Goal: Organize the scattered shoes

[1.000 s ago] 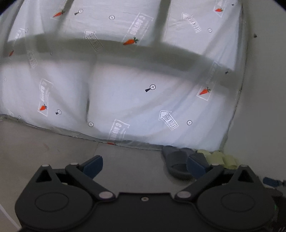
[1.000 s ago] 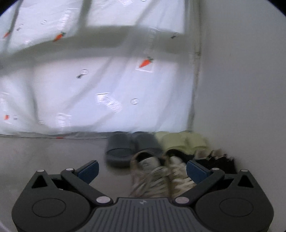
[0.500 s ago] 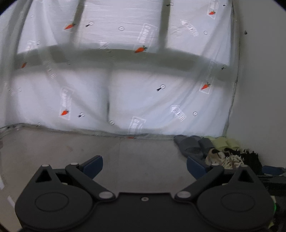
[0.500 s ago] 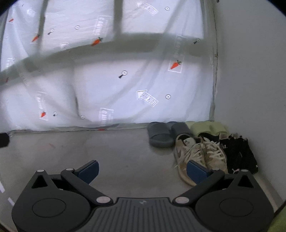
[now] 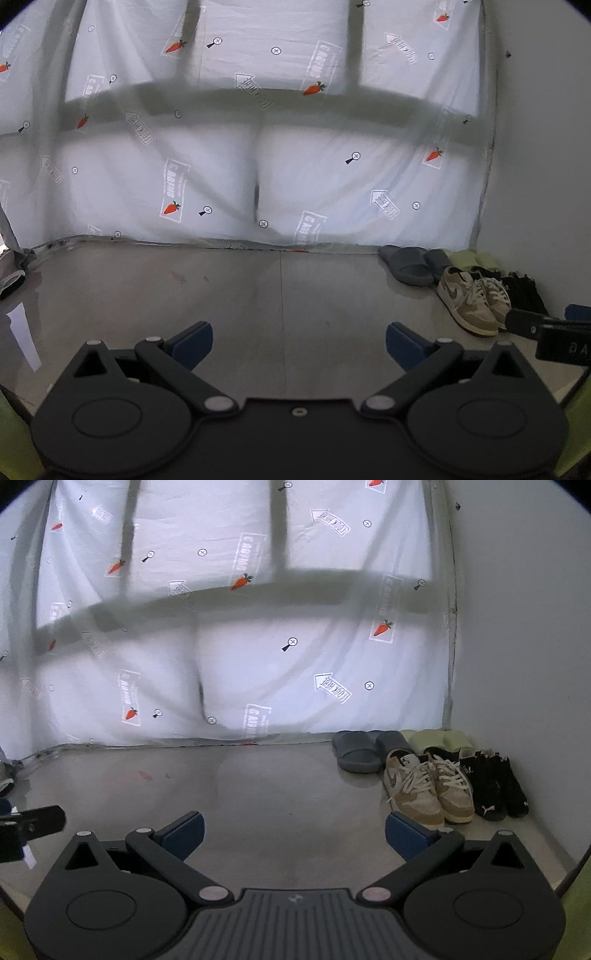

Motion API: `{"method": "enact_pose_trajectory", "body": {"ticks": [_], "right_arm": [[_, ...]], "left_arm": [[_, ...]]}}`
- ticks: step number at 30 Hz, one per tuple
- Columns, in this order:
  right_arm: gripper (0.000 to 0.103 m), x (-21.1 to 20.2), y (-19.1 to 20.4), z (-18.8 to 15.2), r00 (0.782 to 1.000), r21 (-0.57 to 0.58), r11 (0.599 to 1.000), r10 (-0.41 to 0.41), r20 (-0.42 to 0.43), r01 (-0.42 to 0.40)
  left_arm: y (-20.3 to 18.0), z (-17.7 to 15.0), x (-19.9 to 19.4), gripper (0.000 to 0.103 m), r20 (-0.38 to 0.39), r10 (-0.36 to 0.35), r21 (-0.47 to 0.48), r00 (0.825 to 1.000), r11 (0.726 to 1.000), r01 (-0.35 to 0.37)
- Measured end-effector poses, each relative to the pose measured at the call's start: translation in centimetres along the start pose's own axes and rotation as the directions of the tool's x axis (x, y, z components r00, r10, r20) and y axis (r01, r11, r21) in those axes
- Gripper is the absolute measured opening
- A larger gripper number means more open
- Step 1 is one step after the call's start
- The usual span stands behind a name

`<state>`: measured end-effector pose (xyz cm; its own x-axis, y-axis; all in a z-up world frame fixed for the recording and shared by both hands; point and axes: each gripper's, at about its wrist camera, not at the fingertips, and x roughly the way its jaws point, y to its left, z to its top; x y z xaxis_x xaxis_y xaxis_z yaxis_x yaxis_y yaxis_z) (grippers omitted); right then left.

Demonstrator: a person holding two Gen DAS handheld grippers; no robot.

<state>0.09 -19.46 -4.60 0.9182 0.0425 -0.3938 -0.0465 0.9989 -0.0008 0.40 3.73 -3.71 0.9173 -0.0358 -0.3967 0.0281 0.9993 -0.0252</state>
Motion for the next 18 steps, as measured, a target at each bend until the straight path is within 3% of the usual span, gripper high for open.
{"method": "enact_pose_trajectory", "body": {"ticks": [18], "right_arm": [[0.103, -3.5, 2.1, -2.5, 0.999, -0.030, 0.999, 0.024, -0.027, -0.024]], "left_arm": [[0.2, -2.2, -3.2, 0.101, -0.004, -0.015, 0.020, 1.000, 1.000, 0.015]]}}
